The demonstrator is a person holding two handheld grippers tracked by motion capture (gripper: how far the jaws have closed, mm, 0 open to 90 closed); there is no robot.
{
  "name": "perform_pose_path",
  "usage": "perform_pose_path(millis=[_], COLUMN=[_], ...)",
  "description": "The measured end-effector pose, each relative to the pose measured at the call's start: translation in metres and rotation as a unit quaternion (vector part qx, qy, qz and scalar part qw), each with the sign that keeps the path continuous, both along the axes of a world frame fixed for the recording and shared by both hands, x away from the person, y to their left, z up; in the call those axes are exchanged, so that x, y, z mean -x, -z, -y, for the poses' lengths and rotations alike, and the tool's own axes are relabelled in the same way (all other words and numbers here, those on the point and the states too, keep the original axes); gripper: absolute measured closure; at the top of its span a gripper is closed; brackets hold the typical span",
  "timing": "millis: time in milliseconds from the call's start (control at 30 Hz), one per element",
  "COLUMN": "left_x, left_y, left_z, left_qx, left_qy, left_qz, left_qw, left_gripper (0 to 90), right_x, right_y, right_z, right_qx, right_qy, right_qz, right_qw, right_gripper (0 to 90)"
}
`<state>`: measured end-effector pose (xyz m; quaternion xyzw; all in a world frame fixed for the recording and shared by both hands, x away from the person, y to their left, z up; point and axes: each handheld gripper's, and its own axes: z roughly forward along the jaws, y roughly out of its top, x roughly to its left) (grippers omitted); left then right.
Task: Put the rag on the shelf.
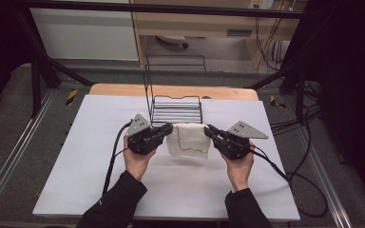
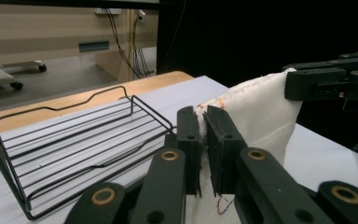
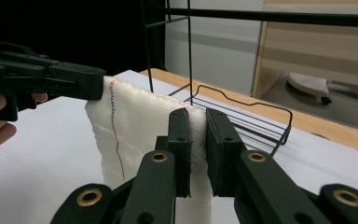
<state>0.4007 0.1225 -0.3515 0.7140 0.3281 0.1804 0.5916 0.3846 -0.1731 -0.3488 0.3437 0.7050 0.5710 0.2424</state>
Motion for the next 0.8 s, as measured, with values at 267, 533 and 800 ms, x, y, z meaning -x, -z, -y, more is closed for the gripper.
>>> perform_pose_path(millis=[267,533,800], left_x=[0.004,0.005,0.004], left_y=[-0.013,-0.024,-0.033], left_z=[-0.004,-0.008,-0.012], left_qx=[0.008,0.020,0.027], left_qy=[-0.003,-0.007,-0.012], left_qz=[0.020,0.035,0.047], left_qw=[0.9998,0.9992,0.9985], left_gripper=[84.0,84.0,84.0], right_x=[0.002,0.002,0.002], right_y=[-0.010,-0.022,-0.033], right_z=[-0.004,-0.008,-0.013], right_qx=[-0.009,-0.024,-0.032], right_qy=[0.001,0.004,0.004], right_qz=[0.019,0.042,0.056], right_qw=[0.9998,0.9988,0.9979], right_gripper=[81.2,81.2,81.2])
